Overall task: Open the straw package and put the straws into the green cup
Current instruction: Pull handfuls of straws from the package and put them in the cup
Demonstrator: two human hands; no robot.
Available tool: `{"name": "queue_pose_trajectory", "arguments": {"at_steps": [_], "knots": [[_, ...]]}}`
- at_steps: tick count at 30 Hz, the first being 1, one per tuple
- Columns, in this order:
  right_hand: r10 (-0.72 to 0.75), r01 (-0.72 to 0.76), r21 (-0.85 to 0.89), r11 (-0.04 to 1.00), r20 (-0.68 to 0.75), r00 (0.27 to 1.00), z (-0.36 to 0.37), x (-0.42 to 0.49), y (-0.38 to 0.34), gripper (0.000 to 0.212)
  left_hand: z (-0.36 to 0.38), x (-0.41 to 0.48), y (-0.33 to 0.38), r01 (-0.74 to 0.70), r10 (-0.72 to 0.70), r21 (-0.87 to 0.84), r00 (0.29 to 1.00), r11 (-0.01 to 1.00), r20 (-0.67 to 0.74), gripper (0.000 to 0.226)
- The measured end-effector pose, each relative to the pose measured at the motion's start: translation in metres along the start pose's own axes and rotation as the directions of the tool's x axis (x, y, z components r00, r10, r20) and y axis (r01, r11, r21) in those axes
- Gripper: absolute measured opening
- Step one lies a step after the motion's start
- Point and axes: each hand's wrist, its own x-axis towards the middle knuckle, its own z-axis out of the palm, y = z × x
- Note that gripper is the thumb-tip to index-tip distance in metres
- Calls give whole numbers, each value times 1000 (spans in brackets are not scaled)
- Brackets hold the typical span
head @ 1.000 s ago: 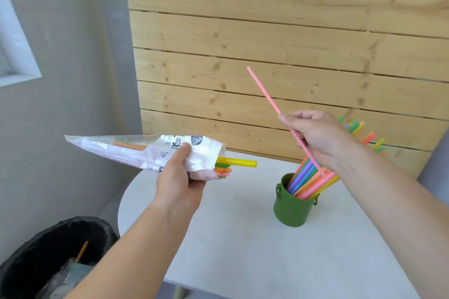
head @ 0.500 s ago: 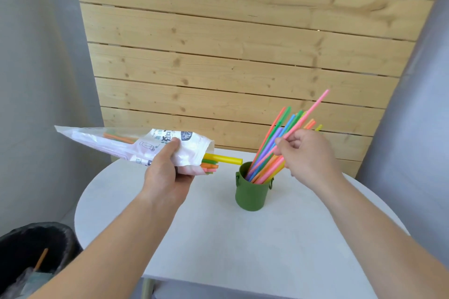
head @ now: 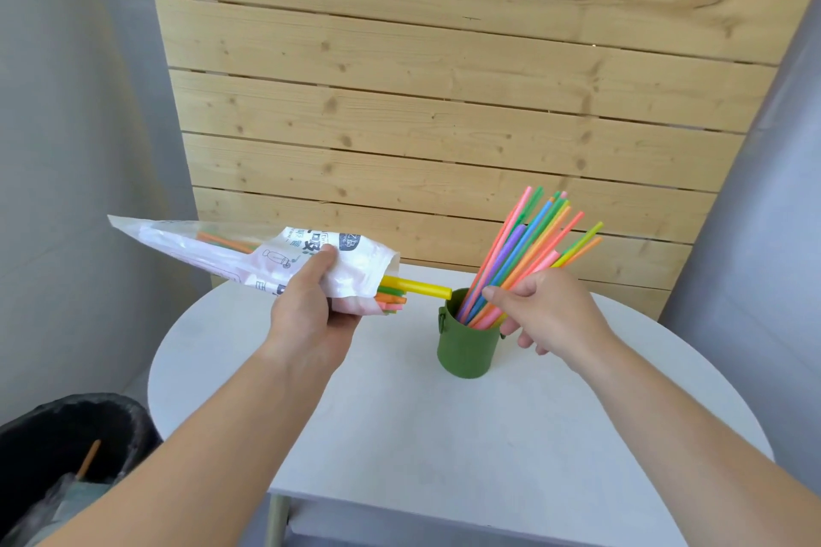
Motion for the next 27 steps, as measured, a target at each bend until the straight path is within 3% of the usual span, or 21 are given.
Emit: {"name": "queue_pose_trajectory", "arguments": {"at_steps": [3,5,8,15,21,27], "knots": [[-23,23,43,999,5,1000,-10,-4,-9,42,1,-1,1,-7,7,-25,1000,1000,-11,25],[-6,-16,241,970,92,996,-13,-9,-16,45,2,-1,0,-5,5,-25,1000,1000,-12,29],[37,-133,463,876,210,977,-8,-20,-27,51,4,-2,-2,-20,20,-17,1000,1000,-8,39],[95,-368,663,652,410,907,30,-46,-48,50,14,-10,-8,-211,212,32,977,977,-28,42],[110,-439,744,505,449,887,50,-50,-52,41,23,-21,-18,-328,323,187,945,926,55,34],[128,-367,766,527,356,926,52,-41,-43,27,23,-19,-7,-312,314,107,949,944,-7,27]]}}
